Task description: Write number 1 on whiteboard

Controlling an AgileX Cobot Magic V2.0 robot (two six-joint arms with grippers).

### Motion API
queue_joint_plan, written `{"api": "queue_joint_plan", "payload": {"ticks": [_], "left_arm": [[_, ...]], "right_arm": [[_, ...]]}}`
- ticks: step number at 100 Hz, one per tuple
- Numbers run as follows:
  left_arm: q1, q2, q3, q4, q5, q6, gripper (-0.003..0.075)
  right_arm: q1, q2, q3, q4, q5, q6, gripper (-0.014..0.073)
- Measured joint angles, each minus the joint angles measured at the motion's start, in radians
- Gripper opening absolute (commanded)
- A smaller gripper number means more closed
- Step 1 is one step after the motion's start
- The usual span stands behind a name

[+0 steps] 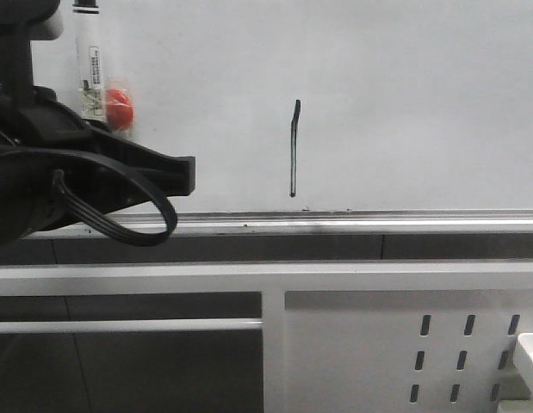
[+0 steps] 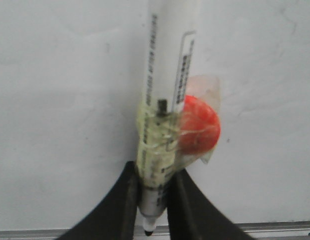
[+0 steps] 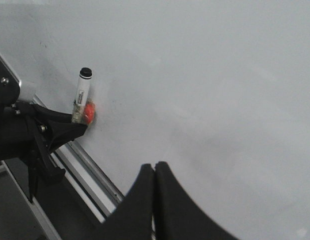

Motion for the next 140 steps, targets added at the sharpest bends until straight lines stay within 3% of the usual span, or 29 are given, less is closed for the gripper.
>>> {"api": "queue_joint_plan", "payload": {"ticks": [11, 30, 42, 89, 120, 130, 140], "left_arm": [[0.000, 0.000, 0.000, 0.000, 0.000, -0.002, 0.0017], [0.005, 0.000, -0.002, 0.067, 0.000, -0.003, 0.0291], [0.006, 0.000, -0.004, 0.076, -0.004, -0.003, 0.0375], [-0.012, 0.000, -0.004, 0.070, -0.004, 0.000, 0.0375], [-0.142, -0.056, -0.004, -0.019, -0.004, 0.185, 0.0360], [-0.167, -0.114, -0.004, -0.076, -0.006, 0.236, 0.0241], [-0.197, -0.184, -0.002, -0.126, -0.010, 0.318, 0.0045]], "right_arm": [[0.000, 0.000, 0.000, 0.000, -0.002, 0.000, -0.0069], [0.000, 0.000, 0.000, 0.000, -0.002, 0.000, -0.0069], [0.000, 0.000, 0.000, 0.000, 0.004, 0.000, -0.0069], [0.000, 0.000, 0.000, 0.000, 0.013, 0.000, -0.0069], [0.000, -0.042, 0.000, -0.021, 0.022, 0.000, -0.0069], [0.000, -0.072, 0.000, -0.023, 0.022, 0.000, -0.0069], [0.000, -0.103, 0.002, -0.023, 0.022, 0.002, -0.0069]]}}
